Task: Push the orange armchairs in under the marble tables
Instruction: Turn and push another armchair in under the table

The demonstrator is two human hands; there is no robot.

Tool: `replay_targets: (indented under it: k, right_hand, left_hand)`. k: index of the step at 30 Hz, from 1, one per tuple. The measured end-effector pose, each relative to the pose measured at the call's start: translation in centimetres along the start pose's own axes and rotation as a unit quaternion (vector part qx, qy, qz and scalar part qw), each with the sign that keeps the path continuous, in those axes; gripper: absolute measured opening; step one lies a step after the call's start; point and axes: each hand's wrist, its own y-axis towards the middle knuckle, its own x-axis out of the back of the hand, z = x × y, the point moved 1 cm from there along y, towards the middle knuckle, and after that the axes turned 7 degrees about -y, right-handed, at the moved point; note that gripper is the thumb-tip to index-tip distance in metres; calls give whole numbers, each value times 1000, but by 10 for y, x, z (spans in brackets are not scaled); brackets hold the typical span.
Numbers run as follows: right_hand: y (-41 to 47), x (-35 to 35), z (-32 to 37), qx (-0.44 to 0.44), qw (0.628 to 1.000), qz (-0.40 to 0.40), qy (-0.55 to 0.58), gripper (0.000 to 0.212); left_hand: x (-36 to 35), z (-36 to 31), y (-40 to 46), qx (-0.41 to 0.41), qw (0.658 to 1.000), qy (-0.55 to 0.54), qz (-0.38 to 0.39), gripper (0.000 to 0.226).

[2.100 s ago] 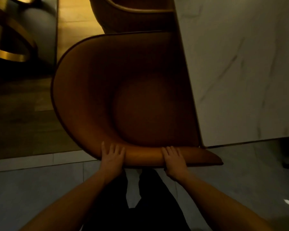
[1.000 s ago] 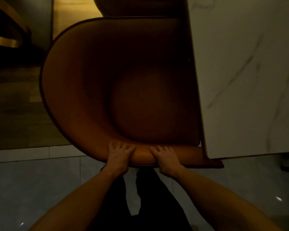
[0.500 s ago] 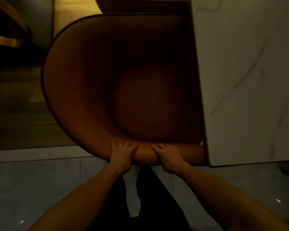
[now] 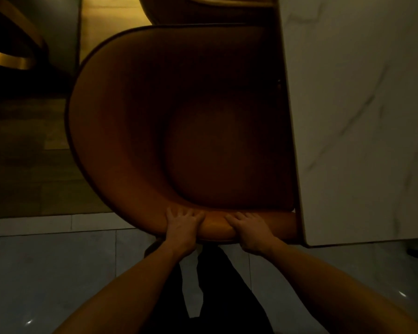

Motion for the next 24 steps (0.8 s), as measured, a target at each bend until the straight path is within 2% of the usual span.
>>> replay_targets:
  k: [13,24]
  right_hand:
    - [3,-4,-5,-12,1000,13,11,80]
    - [10,-12,0,-43,998,33,-13,102]
  left_hand:
    - [-2,-3,1,-1,1000,6,3,86]
    - [-10,-1,6,-8,999,32,-7,95]
